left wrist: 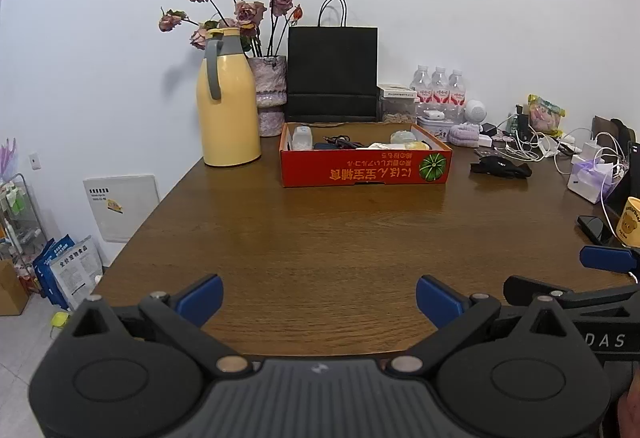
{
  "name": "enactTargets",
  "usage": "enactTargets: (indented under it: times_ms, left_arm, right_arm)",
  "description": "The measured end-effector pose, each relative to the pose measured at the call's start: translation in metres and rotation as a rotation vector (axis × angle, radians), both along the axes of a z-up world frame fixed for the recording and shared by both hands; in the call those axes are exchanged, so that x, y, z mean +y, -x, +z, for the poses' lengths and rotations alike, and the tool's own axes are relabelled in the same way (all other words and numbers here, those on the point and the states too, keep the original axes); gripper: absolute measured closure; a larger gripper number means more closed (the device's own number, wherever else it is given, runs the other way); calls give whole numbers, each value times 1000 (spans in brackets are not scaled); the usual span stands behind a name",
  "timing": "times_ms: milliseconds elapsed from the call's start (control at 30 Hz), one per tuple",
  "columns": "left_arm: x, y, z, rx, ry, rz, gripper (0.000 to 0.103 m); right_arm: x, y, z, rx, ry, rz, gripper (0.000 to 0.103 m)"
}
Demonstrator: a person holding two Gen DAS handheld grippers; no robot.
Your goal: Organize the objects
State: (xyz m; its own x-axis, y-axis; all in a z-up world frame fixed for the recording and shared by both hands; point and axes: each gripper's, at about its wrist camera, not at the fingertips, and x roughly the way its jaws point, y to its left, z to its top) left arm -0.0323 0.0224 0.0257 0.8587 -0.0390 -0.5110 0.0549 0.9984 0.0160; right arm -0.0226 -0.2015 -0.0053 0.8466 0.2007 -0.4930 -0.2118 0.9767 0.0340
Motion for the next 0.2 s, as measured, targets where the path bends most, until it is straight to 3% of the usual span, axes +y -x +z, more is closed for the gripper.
enactTargets:
  times_ms: [200]
  left_arm:
    - [1, 0, -2, -4, 9, -8, 0]
  right_arm:
    - [-1, -1, -2, 0, -3, -3, 0]
